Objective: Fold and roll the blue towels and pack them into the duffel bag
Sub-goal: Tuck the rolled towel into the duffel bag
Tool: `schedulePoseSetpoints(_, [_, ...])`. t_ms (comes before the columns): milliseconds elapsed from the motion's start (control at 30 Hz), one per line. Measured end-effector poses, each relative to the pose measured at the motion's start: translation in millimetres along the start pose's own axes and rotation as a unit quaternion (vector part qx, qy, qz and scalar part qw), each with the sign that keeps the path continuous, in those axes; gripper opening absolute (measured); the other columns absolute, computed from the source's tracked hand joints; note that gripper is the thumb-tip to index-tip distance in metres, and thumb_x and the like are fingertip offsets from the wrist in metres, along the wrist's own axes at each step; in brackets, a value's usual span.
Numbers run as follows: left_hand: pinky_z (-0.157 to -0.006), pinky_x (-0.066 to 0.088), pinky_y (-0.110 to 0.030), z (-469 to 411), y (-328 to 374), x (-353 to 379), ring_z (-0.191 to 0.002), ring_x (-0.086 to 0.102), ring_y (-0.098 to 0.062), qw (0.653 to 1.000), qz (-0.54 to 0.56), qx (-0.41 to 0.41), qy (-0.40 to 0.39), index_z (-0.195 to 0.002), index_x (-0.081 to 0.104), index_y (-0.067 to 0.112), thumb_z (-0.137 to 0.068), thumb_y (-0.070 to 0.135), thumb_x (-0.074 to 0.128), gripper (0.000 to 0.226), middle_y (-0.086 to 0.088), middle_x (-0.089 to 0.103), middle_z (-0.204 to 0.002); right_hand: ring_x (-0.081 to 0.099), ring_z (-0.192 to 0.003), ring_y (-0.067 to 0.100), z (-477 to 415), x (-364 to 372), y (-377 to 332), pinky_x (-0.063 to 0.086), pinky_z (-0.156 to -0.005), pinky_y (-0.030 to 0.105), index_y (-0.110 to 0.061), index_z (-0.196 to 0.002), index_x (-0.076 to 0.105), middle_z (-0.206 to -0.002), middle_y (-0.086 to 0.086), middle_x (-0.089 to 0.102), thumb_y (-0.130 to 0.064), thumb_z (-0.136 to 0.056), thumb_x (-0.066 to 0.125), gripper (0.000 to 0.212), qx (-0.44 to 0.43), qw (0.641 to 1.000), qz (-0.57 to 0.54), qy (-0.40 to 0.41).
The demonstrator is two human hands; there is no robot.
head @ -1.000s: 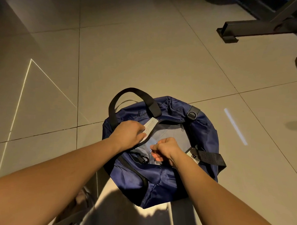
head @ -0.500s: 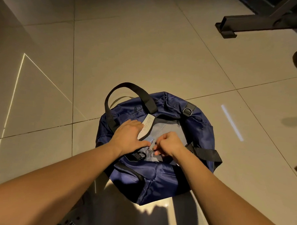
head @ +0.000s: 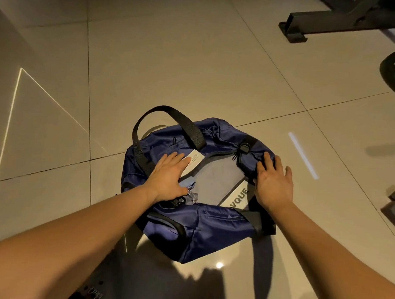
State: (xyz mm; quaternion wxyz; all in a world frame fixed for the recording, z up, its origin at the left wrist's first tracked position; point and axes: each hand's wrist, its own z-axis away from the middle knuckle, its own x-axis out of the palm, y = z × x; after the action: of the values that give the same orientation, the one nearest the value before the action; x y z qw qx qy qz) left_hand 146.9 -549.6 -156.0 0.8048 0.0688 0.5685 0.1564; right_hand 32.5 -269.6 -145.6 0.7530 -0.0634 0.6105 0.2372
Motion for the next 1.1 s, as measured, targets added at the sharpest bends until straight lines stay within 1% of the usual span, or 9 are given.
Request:
schedulePoseSetpoints(133, [-0.126,0.000,-0.041,-2.9,3.2,-6.6,-0.156,0.005,-0.025,1.000,0.010,0.016,0.013,-0.162,0.014,0.022,-0.082,0.053,0.075,0.105,-0.006,0.011,-0.169,0.015,-0.151,0.037,-0.3,-8.8,-5.2,0.024,-0.118,0.051,-0.016,-0.149,0.038,-0.167,0.012,0.013,-0.029,-0.094,0.060,0.061,-0.014,1.000,-0.026,0.008])
schedulePoseSetpoints(200, [-0.126,0.000,-0.043,-1.7,2.9,-3.5,-0.157,0.002,-0.024,0.998,-0.018,0.044,0.033,-0.163,0.008,0.026,-0.089,0.057,0.065,0.098,-0.005,0.005,-0.170,0.019,-0.150,0.040,5.2,-10.5,-7.3,0.027,-0.117,0.051,-0.014,-0.146,0.042,-0.165,0.016,0.017,-0.028,-0.089,0.066,0.064,-0.022,0.998,-0.048,0.027])
schedulePoseSetpoints(300, [-0.126,-0.006,-0.047,-0.3,1.3,6.6,-0.157,-0.006,-0.025,0.997,-0.064,0.052,0.004,-0.163,0.004,0.031,-0.100,0.054,0.047,0.080,-0.003,-0.003,-0.171,0.021,-0.148,0.044,19.1,-11.1,-8.2,0.030,-0.116,0.051,-0.013,-0.146,0.042,-0.163,0.021,0.019,-0.026,-0.083,0.074,0.073,-0.026,0.994,-0.098,0.036])
schedulePoseSetpoints(433, [-0.125,-0.009,-0.051,-3.3,4.8,8.9,-0.156,-0.008,-0.027,0.999,-0.022,0.027,-0.027,-0.162,0.012,0.032,-0.101,0.042,0.050,0.073,-0.004,-0.002,-0.171,0.022,-0.146,0.046,40.1,-2.8,-1.1,0.036,-0.112,0.055,-0.013,-0.145,0.043,-0.161,0.024,0.021,-0.025,-0.087,0.068,0.065,-0.006,0.992,-0.125,0.036])
schedulePoseSetpoints(533, [-0.125,-0.006,-0.054,-1.6,9.1,1.8,-0.156,-0.008,-0.025,0.998,-0.004,0.062,-0.011,-0.161,0.016,0.037,-0.099,0.036,0.055,0.073,-0.004,-0.002,-0.170,0.027,-0.143,0.046,51.7,1.5,5.3,0.040,-0.108,0.056,-0.014,-0.147,0.042,-0.158,0.026,0.023,-0.022,-0.088,0.067,0.064,0.023,0.988,-0.149,0.041])
schedulePoseSetpoints(667, [-0.123,-0.008,-0.059,-0.1,17.2,-5.9,-0.156,-0.013,-0.024,0.988,-0.091,0.125,-0.018,-0.147,0.045,0.047,-0.105,0.044,0.041,0.042,-0.002,-0.007,-0.170,0.038,-0.137,0.047,57.5,4.7,2.2,0.052,-0.093,0.054,-0.014,-0.141,0.052,-0.154,0.028,0.030,-0.014,-0.085,0.070,0.058,0.019,0.976,-0.205,0.072])
schedulePoseSetpoints(767, [-0.121,-0.006,-0.063,-8.0,18.3,-11.6,-0.156,-0.013,-0.025,0.986,-0.137,0.085,-0.040,-0.140,0.053,0.044,-0.104,0.059,0.029,0.047,-0.003,-0.006,-0.171,0.039,-0.136,0.046,56.6,7.8,0.2,0.054,-0.089,0.051,-0.017,-0.137,0.056,-0.156,0.026,0.031,-0.014,-0.086,0.069,0.054,0.011,0.979,-0.195,0.059])
schedulePoseSetpoints(933, [-0.122,0.004,-0.062,-21.1,14.1,-11.4,-0.156,-0.003,-0.029,0.990,-0.138,-0.032,-0.026,-0.158,0.028,0.028,-0.098,0.072,0.027,0.075,-0.005,0.000,-0.171,0.037,-0.138,0.038,44.8,3.9,6.5,0.050,-0.093,0.044,-0.020,-0.145,0.046,-0.162,0.015,0.024,-0.020,-0.091,0.064,0.057,0.013,0.993,-0.118,0.011])
schedulePoseSetpoints(1100, [-0.122,0.004,-0.062,-24.6,9.7,-13.6,-0.156,-0.002,-0.032,0.988,-0.142,-0.052,-0.022,-0.155,0.035,0.028,-0.101,0.066,0.030,0.067,-0.010,0.002,-0.170,0.049,-0.122,0.029,28.4,6.2,17.8,0.054,-0.080,0.037,-0.019,-0.138,0.050,-0.152,0.006,0.036,-0.019,-0.091,0.063,0.048,0.029,0.995,-0.093,-0.008])
